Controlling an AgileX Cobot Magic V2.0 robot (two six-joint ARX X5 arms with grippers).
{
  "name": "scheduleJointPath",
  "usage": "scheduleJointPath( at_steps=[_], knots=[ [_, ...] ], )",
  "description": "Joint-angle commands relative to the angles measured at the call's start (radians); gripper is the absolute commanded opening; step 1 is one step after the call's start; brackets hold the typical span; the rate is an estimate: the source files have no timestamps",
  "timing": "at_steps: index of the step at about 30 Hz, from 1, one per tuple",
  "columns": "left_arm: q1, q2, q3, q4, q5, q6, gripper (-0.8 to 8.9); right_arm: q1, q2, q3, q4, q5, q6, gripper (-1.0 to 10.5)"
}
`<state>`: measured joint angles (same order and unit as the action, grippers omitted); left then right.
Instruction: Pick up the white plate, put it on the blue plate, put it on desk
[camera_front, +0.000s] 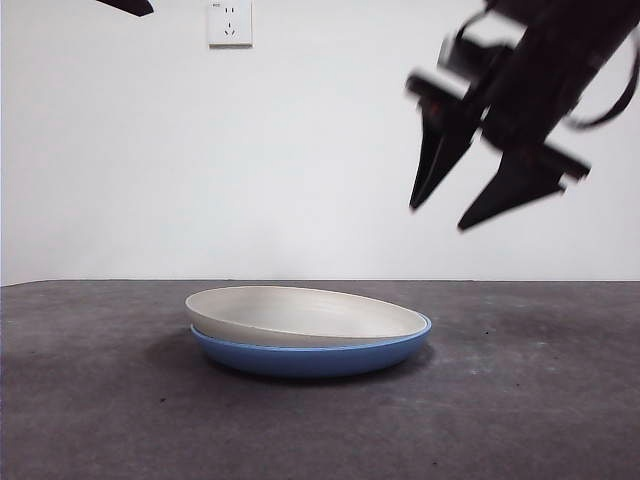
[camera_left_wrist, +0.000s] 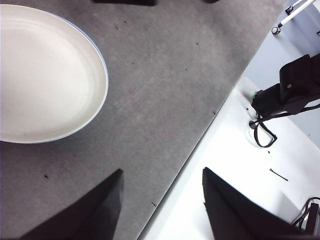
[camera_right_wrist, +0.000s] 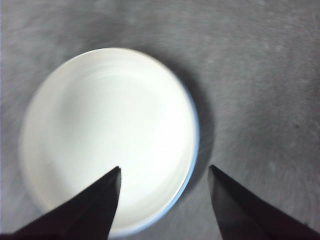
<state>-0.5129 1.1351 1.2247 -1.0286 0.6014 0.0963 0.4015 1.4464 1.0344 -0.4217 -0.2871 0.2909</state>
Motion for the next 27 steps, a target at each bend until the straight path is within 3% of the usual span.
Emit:
scheduleJointPath(
  at_steps=[1, 8, 15, 27],
  knots=[
    [-0.007, 0.009, 0.010, 0.005, 0.005, 0.019, 2.50, 0.007, -0.072, 0.022, -0.071, -0.036, -0.076, 2.8],
    [-0.007, 0.009, 0.010, 0.005, 0.005, 0.019, 2.50, 0.018, -0.281, 0.022, -0.323, -0.134, -0.145, 2.8],
    [-0.007, 0.009, 0.010, 0.005, 0.005, 0.019, 2.50, 0.053, -0.431, 0.021, -0.568, -0.143, -0.190, 2.8],
    [-0.007, 0.009, 0.010, 0.004, 0.005, 0.019, 2.49, 0.084, -0.539, 0.021, -0.604, -0.142, -0.195, 2.8]
  ],
)
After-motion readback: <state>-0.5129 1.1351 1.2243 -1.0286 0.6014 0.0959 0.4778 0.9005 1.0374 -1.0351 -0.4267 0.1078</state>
